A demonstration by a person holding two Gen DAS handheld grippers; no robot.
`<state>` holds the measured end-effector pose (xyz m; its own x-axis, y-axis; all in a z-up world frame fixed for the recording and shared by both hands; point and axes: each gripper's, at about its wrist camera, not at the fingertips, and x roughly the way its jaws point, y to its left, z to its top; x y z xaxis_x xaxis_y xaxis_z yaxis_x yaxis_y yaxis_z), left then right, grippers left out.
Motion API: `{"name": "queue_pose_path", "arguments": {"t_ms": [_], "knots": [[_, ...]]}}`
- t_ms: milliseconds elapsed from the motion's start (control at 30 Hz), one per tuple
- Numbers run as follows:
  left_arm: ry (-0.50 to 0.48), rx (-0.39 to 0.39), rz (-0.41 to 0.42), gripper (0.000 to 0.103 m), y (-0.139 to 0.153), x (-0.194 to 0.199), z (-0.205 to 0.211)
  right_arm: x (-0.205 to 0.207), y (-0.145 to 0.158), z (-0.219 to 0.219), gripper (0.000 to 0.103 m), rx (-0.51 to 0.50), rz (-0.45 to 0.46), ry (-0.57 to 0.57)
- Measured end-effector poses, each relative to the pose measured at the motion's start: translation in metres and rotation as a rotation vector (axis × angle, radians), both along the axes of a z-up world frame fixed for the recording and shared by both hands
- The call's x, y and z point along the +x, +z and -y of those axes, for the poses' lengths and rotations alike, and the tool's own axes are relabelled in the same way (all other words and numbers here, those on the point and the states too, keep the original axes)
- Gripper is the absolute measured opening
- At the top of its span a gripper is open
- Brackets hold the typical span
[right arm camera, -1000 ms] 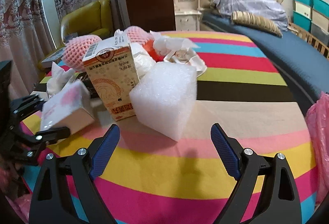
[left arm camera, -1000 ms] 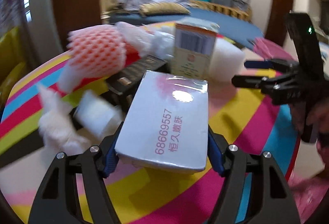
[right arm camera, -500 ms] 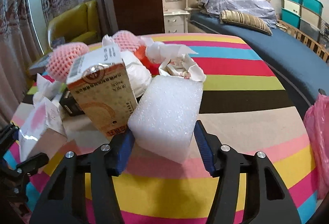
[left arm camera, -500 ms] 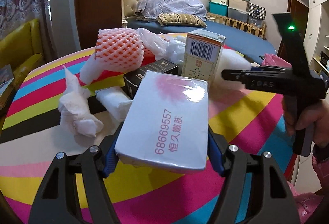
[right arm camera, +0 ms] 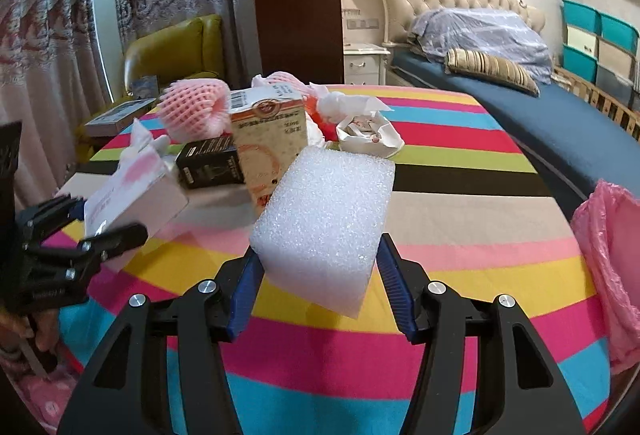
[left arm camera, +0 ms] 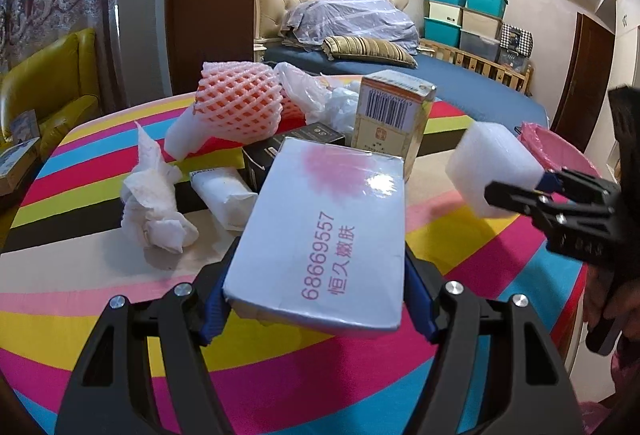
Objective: Collect trash
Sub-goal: 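Carry the box and foam block to the pink wastebasket and release both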
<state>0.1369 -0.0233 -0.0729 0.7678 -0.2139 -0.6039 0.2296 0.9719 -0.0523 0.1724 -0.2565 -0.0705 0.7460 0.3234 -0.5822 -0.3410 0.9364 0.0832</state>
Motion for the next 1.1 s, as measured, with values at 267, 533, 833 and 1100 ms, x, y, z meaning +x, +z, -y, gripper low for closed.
{"name": "queue_pose_path", "arguments": {"t_ms": [267,533,833,1100], "knots": [[-0.01,-0.001,0.032,0.069,0.011,-0.005,0.019,-0.024,0.01,0.013,0.054,0.034,0.061,0.017],[-0.069,0.015,0.083,0.069,0.02,-0.012,0.054,-0.041,0.02,0.035,0.054,0.04,0.123,-0.018],[-0.152,0.013,0.121,0.069,0.034,0.001,0.099,-0.052,0.031,0.076,0.054,0.047,0.174,-0.097],[-0.245,0.006,0.147,0.069,0.042,0.01,0.148,-0.062,0.034,0.125,0.054,0.045,0.2,-0.209]]}}
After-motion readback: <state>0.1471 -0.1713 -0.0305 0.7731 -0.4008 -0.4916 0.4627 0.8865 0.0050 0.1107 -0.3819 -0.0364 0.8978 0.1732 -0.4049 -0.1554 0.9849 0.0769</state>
